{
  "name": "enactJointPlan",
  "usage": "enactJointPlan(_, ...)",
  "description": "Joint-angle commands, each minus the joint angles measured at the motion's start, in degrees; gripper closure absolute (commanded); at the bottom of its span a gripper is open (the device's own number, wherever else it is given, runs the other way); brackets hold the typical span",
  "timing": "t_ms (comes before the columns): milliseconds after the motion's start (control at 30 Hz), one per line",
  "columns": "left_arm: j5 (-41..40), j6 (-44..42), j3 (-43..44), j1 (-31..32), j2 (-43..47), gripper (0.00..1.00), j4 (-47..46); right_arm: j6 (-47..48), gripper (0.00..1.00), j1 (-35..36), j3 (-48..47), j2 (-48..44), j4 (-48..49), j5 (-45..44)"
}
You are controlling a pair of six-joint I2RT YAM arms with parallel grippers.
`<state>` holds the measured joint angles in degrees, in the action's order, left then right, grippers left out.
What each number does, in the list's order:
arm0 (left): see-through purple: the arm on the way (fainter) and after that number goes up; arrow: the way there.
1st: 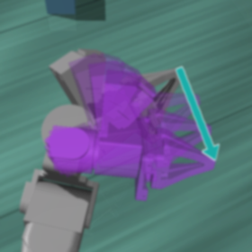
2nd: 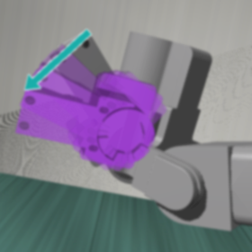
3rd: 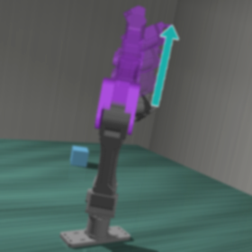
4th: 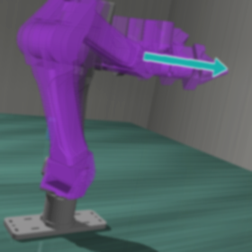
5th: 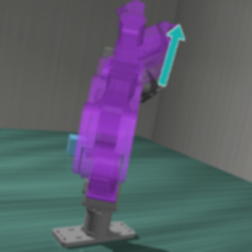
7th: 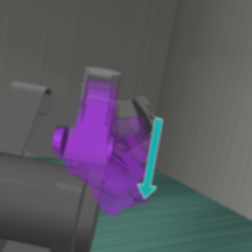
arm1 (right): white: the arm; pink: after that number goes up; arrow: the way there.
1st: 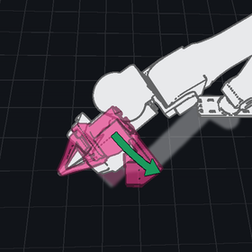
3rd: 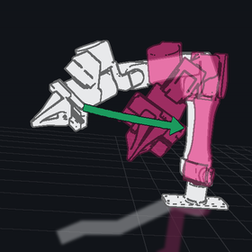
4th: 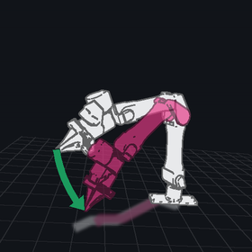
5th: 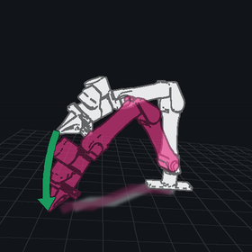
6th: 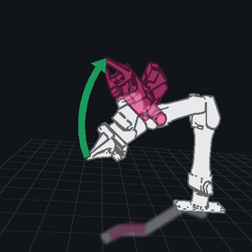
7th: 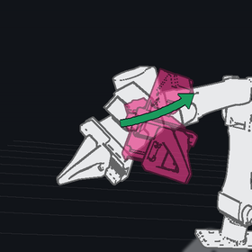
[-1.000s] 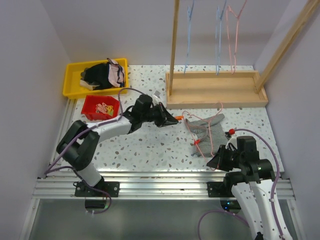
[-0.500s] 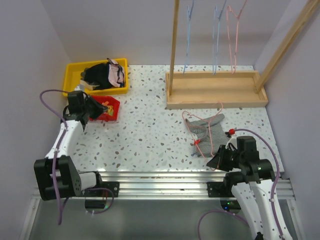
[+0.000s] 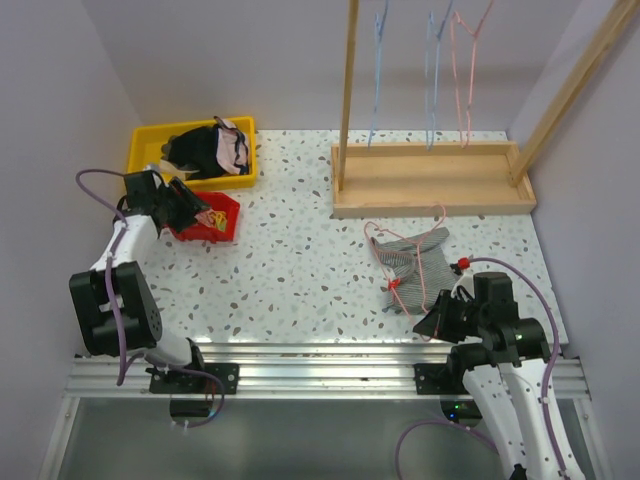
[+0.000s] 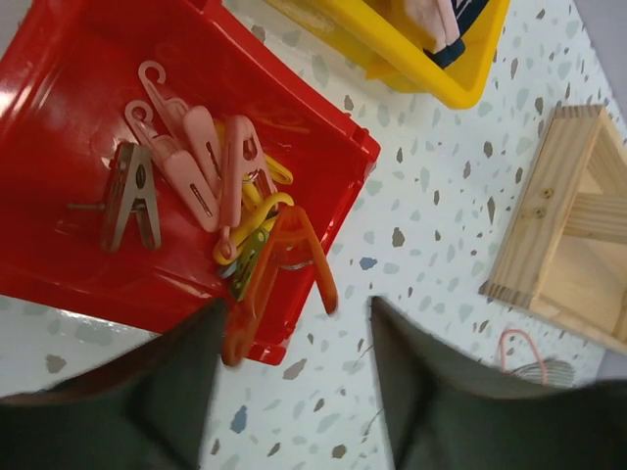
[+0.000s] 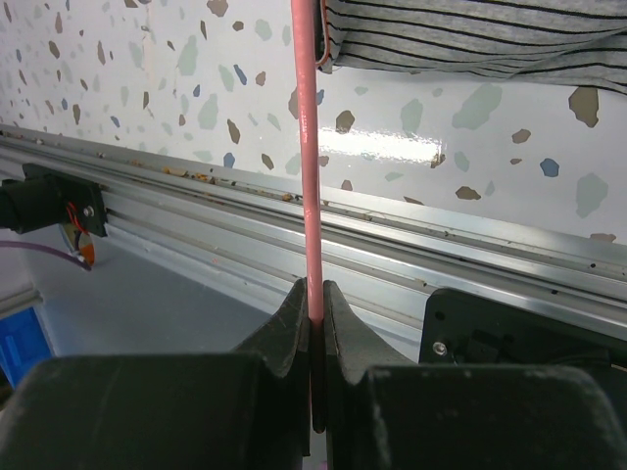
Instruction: Remove the underwear clipped to the hanger
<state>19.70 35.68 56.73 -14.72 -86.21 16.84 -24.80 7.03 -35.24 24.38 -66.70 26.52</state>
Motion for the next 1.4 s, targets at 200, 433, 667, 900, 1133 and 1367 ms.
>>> enactJointPlan(200,6.21,0.44,0.67,-0.66,4.99,0.00,-4.27,0.01,1.00,0.18,-0.88,1.37,-1.86,0.63)
enactJointPlan(433,9.83,4.99,-6.79,13.53,16.33,0.00,-3.30,0.27,1.00,0.09,-0.26,1.37,-1.16,1.34)
enactJointPlan(667,6.06,21.79,-17.00,38.60,22.85,0.00,-19.09,0.63,1.00,0.09,-0.09,1.28,-0.89,1.95)
enactJointPlan(900,1.66,19.17,-5.24,55.14,7.92,0.00,-21.33,0.54,1.00,0.18,-0.17,0.76,-1.16,1.69)
enactJointPlan(1133,-0.72,12.23,13.04,63.49,-10.43,0.00,-10.35,0.01,1.00,0.09,0.00,-0.30,-1.33,0.99)
enactJointPlan(1367,-2.21,6.87,27.27,67.88,-22.49,0.00,0.64,0.01,1.00,0.09,-0.35,0.05,-1.42,0.46)
